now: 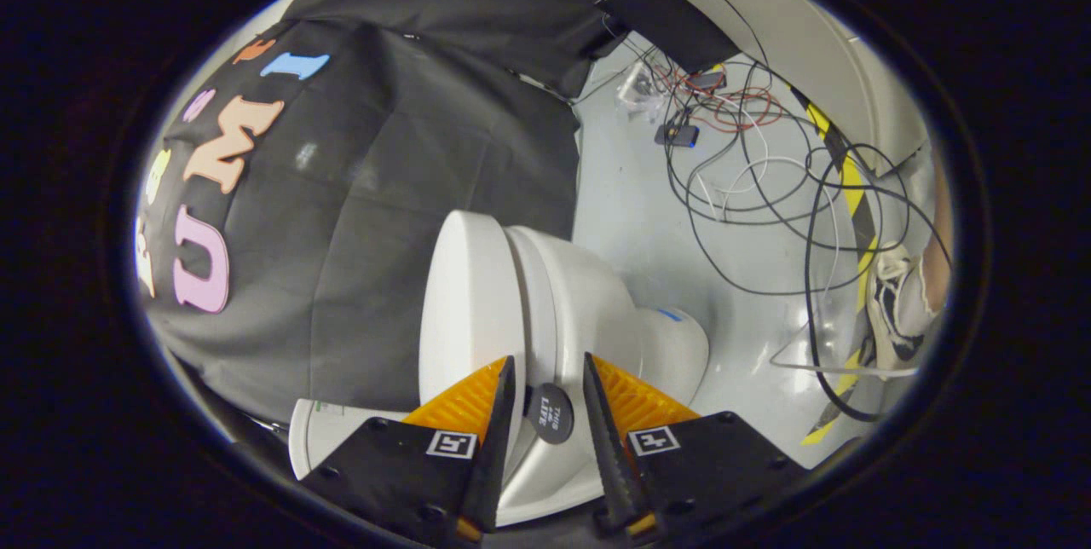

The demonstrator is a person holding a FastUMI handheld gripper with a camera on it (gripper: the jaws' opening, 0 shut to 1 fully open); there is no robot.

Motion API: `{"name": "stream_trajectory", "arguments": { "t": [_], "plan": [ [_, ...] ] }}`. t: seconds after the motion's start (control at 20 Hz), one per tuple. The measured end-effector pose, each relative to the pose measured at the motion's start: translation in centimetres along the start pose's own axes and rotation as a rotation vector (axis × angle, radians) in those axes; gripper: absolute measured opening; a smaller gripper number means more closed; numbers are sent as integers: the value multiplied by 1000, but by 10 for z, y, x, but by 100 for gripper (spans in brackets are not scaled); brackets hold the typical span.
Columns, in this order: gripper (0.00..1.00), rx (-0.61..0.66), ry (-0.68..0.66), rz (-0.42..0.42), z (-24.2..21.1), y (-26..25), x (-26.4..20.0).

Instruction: Open the toilet lid.

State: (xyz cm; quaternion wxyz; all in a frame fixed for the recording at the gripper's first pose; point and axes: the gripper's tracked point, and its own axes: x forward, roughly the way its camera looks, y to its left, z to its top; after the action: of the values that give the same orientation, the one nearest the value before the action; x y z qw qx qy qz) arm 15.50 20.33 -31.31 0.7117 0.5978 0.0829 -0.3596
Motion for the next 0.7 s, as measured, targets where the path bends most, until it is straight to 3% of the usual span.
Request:
{"name": "stream_trajectory", "arguments": {
  "t": [0.15, 0.45, 0.5, 0.6, 0.7],
  "plan": [
    [50, -32, 65, 2, -17, 0, 1],
    [25, -29, 109, -14, -20, -3, -1],
    [25, -28, 91, -2, -20, -8, 15],
    [13, -27, 108, -18, -18, -6, 14],
    [13, -27, 107, -14, -20, 2, 3]
  ]
}}
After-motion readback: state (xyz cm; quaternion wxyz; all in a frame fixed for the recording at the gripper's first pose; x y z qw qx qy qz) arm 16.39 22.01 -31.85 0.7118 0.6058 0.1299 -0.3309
